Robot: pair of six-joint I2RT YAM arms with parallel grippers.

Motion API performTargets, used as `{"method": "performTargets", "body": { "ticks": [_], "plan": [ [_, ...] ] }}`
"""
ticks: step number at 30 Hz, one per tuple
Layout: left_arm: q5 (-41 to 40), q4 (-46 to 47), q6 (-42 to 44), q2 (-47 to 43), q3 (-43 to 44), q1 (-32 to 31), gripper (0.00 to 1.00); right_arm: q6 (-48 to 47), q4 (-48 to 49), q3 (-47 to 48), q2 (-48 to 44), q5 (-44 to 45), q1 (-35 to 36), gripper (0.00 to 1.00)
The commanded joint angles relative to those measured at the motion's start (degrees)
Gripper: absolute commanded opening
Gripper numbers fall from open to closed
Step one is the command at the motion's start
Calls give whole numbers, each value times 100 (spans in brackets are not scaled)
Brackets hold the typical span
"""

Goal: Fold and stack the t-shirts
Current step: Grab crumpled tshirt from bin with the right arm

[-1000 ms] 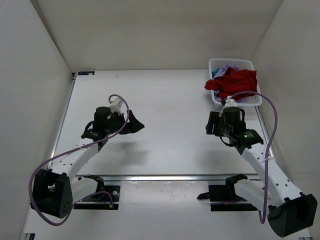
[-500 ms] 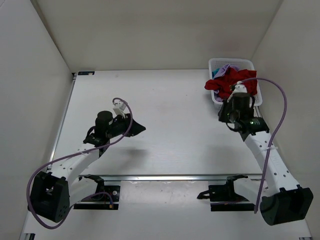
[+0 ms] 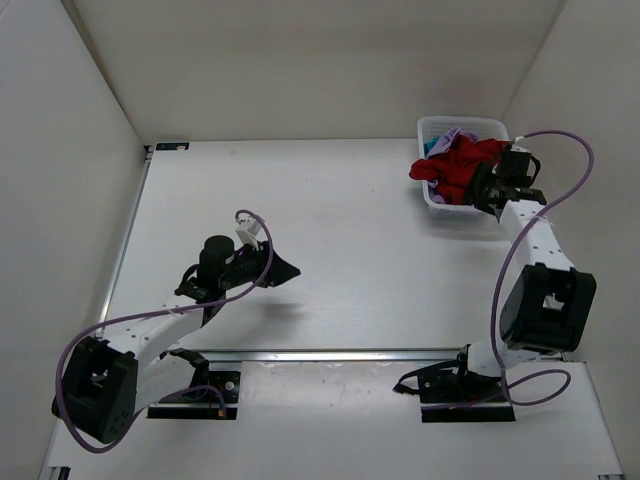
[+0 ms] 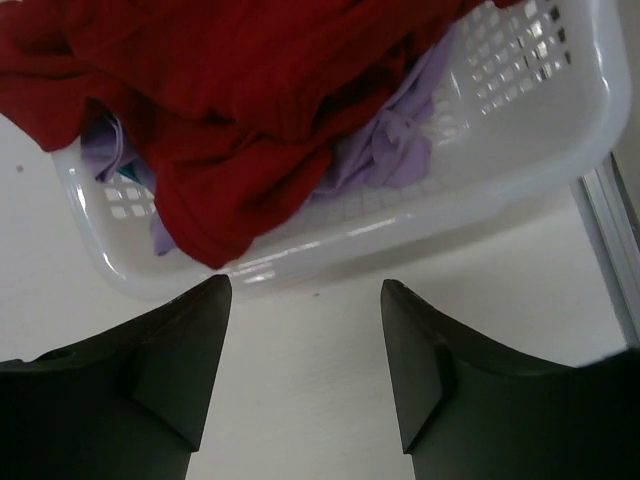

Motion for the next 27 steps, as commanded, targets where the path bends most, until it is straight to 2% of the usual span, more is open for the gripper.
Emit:
{"method": "performTargets", "body": {
  "ticks": [1, 7, 12, 18, 19, 20, 23, 27],
  "plan": [
    [4, 183, -13, -131, -96, -65, 43, 100, 660, 688, 353, -127, -28, 60],
    [-14, 129, 40, -210, -140, -47, 43, 83, 477, 1576, 1258, 241, -63, 60],
    [56, 103, 75, -114, -123, -3, 43, 118, 459, 1876, 1593, 461, -55, 60],
    [22, 191, 22, -52, -140, 49, 43, 153, -122, 2545, 2156, 655, -55, 59],
    [48, 200, 31, -9, -114, 24, 43, 188, -104, 2545, 2191, 559, -63, 50],
    [65, 235, 40, 27, -105, 32, 43, 284, -60, 2492, 2174, 584, -63, 29],
    [57, 226, 5, 80, -88, 23, 42, 417, 439, 2177, 1754, 497, -46, 1],
    [100, 270, -30, 150, -9, 6, 42, 435, 801, 2297, 840, 391, 77, 0]
  ]
}}
